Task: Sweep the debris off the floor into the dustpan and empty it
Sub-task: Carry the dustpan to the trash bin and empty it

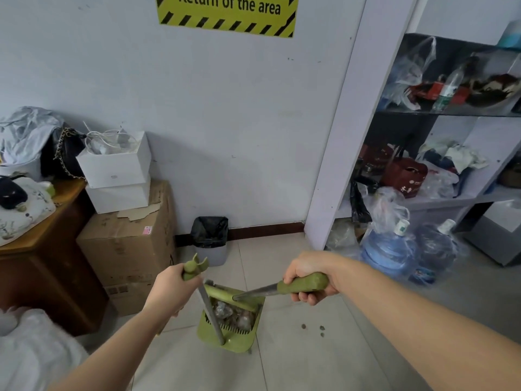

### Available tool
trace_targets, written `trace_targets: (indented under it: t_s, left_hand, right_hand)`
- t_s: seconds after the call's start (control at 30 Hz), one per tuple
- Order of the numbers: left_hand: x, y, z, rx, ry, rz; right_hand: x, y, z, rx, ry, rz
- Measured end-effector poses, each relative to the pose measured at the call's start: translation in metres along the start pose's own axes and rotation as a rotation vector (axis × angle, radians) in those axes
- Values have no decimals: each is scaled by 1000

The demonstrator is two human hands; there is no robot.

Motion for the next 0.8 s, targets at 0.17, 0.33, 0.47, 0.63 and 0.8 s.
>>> trace_targets:
  t_s: [0.17, 0.33, 0.47, 0.63, 0.8]
  left_hand:
    - [44, -8, 9, 34, -30, -17]
    - [77, -7, 20, 36, -60, -16]
    - [99, -7, 27, 38, -75, -15]
    - [120, -4, 31, 13, -86, -8]
    - [138, -3, 30, 27, -101, 8]
  right_hand:
    - [25, 39, 22, 10, -3, 10]
    - [43, 71, 35, 14, -5, 20]
    - [55, 91, 42, 23, 7, 26]
    - [67, 111, 52, 28, 11, 28]
    - [81, 127, 66, 5, 24, 32]
Point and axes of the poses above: each hand's wrist, its own x-axis towards the middle knuckle, its own z-axis out of the back of the hand, y = z × x, the point moved 6 cm from there along x, towards the middle knuckle, and after that the axes turned 7 degrees about -z, right-handed, at the moved point
